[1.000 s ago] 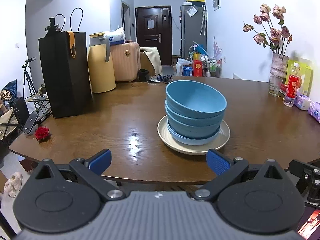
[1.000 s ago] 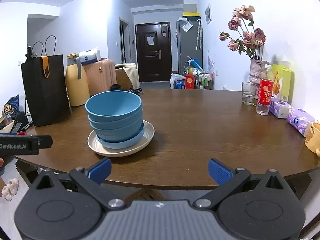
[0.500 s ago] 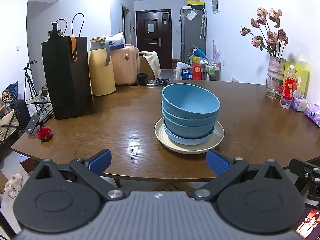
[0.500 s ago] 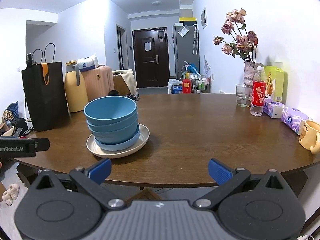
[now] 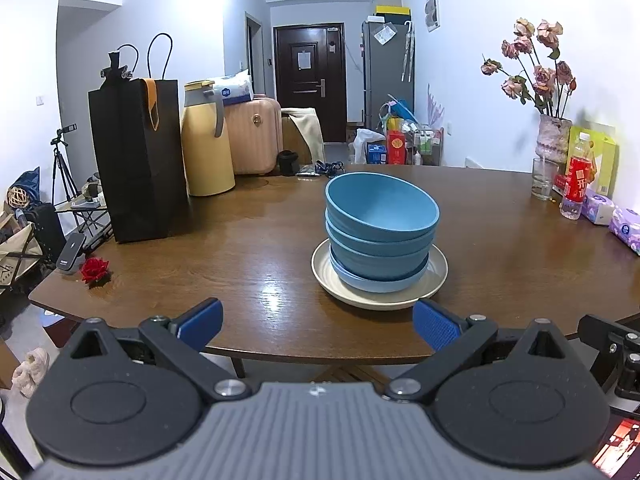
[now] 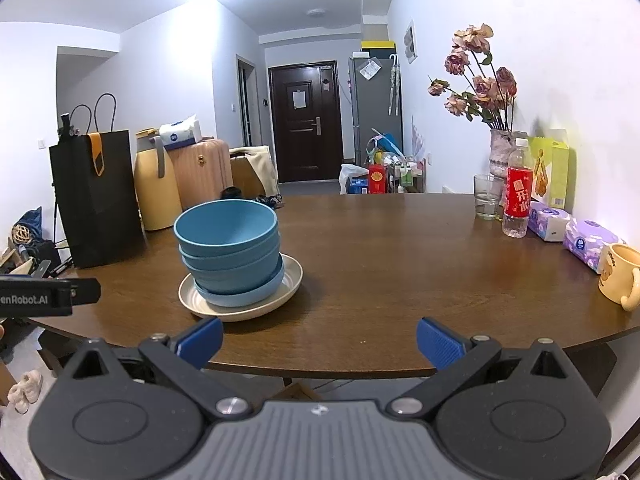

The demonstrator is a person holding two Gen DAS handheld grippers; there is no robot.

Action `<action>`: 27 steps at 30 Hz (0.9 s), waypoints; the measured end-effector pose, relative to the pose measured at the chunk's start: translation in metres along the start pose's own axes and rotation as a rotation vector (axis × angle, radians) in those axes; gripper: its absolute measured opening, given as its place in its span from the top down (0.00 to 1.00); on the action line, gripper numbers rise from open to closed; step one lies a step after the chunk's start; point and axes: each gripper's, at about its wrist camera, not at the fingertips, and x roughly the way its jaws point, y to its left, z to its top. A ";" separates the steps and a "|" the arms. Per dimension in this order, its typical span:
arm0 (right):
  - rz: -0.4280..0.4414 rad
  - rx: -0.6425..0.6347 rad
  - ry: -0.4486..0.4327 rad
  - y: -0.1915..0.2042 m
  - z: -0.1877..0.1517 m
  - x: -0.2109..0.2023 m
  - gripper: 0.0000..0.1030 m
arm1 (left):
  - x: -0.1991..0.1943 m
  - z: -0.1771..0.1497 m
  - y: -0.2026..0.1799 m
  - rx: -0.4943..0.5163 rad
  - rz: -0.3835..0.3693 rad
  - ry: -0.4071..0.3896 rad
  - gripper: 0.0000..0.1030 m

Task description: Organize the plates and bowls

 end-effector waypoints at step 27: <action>-0.005 -0.007 -0.022 0.005 0.002 -0.003 0.00 | -0.001 0.002 0.002 0.006 0.001 -0.019 0.00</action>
